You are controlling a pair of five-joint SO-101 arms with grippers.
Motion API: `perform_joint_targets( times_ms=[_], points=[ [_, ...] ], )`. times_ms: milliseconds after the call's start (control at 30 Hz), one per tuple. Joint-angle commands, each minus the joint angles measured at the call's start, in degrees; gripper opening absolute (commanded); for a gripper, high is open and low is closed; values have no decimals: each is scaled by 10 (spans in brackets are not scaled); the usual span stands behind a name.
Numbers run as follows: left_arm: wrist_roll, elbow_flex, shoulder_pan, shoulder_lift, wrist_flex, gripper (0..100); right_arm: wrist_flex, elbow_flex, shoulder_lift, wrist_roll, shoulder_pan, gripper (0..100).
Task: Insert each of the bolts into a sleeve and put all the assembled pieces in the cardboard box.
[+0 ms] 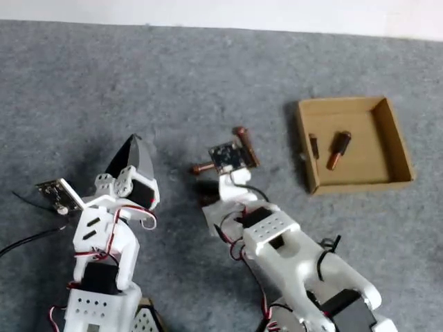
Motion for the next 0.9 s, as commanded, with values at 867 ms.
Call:
perform_joint_targets(
  times_ms=[867],
  points=[
    [-3,14,-1,-10,1,6,15,-7,-1,3,2,5]
  ],
)
